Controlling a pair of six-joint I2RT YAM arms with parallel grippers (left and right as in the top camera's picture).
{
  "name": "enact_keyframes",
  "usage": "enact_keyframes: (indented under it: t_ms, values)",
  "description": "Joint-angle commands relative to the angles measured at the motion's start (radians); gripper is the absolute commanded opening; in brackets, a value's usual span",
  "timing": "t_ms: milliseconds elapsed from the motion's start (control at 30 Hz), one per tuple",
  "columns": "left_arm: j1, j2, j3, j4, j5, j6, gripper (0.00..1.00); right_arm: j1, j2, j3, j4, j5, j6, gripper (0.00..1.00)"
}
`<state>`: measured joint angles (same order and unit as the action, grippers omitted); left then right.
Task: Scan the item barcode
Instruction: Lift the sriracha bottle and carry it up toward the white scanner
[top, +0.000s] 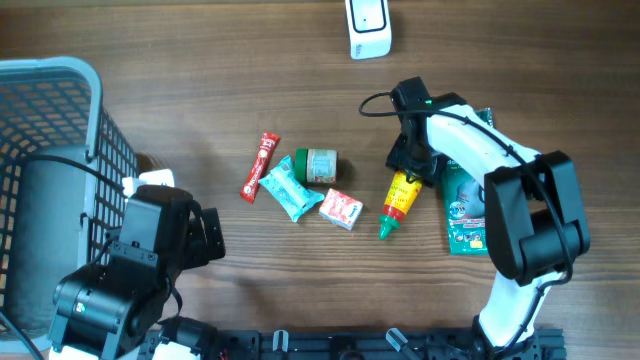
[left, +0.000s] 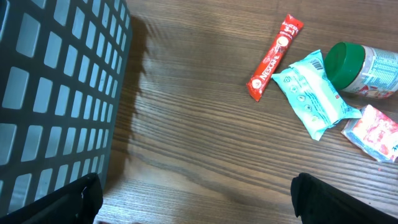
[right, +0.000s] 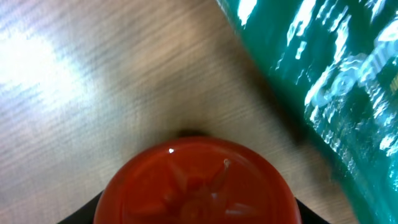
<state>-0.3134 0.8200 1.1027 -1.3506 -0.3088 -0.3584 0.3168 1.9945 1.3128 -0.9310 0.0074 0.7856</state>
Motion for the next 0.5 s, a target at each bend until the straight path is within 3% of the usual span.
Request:
enact_keyframes:
  t_ms: [0, 100, 133, 267, 467]
  values:
    - [-0.002, 0.000, 0.002, 0.002, 0.005, -0.017, 1.00, -0.010, -0.010, 0.091, -0.064, -0.205, -0.151, 0.35]
    - [-0.002, 0.000, 0.002, 0.002, 0.005, -0.017, 1.00, -0.042, -0.066, 0.137, -0.134, -0.423, -0.327, 0.34]
    - [-0.002, 0.000, 0.002, 0.002, 0.005, -0.017, 1.00, -0.063, -0.095, 0.141, -0.140, -0.584, -0.443, 0.35]
    - [-0.002, 0.000, 0.002, 0.002, 0.005, -0.017, 1.00, -0.130, -0.125, 0.140, -0.191, -1.096, -0.651, 0.39]
    - [-0.002, 0.000, 0.002, 0.002, 0.005, -0.017, 1.00, -0.133, -0.125, 0.138, -0.294, -1.411, -0.708, 0.37]
